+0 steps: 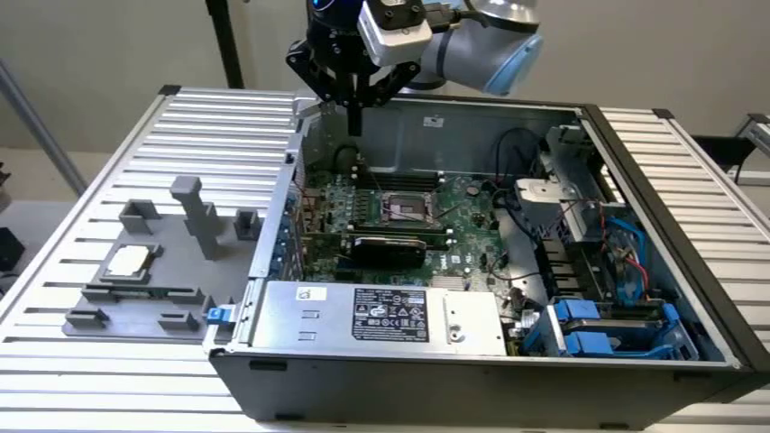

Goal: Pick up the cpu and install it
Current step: 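Reach for the cpu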

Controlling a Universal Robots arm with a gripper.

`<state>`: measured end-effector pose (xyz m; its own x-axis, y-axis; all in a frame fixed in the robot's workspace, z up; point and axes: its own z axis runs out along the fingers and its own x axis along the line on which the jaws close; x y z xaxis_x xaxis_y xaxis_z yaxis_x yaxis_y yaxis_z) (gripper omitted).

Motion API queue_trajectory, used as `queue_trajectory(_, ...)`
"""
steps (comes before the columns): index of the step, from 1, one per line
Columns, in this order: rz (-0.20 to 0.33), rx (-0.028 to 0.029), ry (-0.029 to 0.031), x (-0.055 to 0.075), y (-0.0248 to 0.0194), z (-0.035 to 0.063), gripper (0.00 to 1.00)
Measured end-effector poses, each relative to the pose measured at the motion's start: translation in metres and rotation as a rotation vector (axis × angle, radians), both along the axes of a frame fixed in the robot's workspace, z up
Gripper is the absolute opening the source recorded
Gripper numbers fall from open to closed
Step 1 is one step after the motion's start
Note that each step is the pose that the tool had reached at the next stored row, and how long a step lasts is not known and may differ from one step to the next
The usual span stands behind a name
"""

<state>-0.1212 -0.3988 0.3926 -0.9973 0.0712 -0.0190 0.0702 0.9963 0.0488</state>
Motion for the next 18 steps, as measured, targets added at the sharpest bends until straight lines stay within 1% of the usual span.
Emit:
queue_trajectory(5, 0.0, 0.0, -0.0002, 0.0, 0.0, 0.0, 0.11)
queue_trajectory(18, 0.0, 0.0005, 0.0, -0.059, -0.0002, 0.0, 0.11)
